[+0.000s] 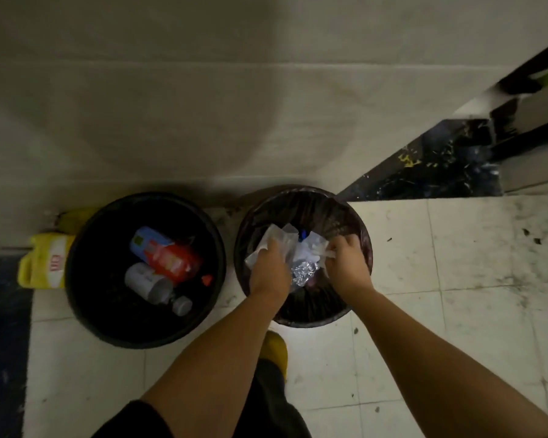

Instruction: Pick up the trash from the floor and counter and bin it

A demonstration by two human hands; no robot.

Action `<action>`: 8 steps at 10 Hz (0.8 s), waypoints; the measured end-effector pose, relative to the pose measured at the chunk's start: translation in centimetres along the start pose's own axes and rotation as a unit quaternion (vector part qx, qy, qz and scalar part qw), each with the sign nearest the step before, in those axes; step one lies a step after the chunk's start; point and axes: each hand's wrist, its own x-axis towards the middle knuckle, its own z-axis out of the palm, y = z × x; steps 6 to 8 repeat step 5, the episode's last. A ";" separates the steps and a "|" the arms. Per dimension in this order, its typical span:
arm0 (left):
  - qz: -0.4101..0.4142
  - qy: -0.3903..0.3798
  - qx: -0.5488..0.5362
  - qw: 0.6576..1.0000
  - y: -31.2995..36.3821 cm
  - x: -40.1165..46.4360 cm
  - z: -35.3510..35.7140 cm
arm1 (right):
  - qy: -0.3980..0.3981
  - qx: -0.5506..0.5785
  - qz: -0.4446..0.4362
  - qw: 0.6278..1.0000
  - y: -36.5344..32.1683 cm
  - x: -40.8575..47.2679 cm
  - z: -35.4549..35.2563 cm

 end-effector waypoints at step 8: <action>-0.122 -0.073 -0.050 0.989 -1.9 5.4 2.2 | -0.164 -0.083 0.022 0.983 0.4 2.7 5.4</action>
